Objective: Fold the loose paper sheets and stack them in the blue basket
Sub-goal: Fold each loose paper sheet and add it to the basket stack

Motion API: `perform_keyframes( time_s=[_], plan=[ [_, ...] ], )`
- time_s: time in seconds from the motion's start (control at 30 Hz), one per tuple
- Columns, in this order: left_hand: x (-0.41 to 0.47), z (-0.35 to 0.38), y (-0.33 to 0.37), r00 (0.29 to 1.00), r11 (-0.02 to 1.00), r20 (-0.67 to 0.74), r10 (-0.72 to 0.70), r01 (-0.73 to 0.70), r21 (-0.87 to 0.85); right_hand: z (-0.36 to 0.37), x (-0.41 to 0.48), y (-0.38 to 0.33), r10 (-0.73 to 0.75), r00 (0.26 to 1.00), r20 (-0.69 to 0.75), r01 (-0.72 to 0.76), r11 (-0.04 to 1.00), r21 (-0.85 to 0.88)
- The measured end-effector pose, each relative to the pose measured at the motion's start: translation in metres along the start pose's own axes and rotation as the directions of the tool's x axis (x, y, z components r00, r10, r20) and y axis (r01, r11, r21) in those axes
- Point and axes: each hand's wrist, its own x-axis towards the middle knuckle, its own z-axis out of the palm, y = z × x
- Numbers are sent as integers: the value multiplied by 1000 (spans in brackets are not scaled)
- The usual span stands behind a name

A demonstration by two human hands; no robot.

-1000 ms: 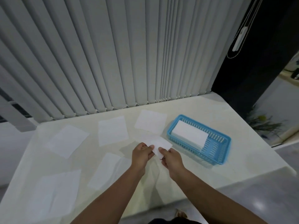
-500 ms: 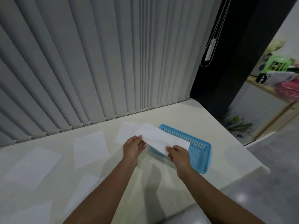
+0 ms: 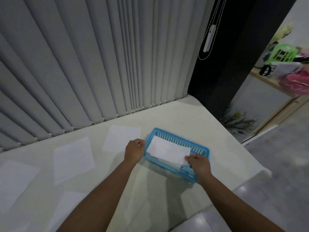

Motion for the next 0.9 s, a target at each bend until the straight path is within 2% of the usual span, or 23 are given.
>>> perform_keyframes(
  time_s=[0.13,0.23,0.37,0.5,0.9],
  plan=[
    [19,5,-5,997,941,60,52,-69,332,-1,2,10,16,1000,-27,-16,999,-31],
    [27,5,-1,989,888,122,85,-131,441,6,3,16,24,999,-41,-23,1000,16],
    [32,2,2,979,841,173,112,-186,509,16,3,20,14,996,-87,-7,997,79],
    [33,4,4,964,794,250,92,-223,566,24,6,22,10,994,-109,-3,998,65],
    [38,6,-1,950,834,301,78,-228,502,22,17,17,-78,995,-58,77,997,-27]
  ],
)
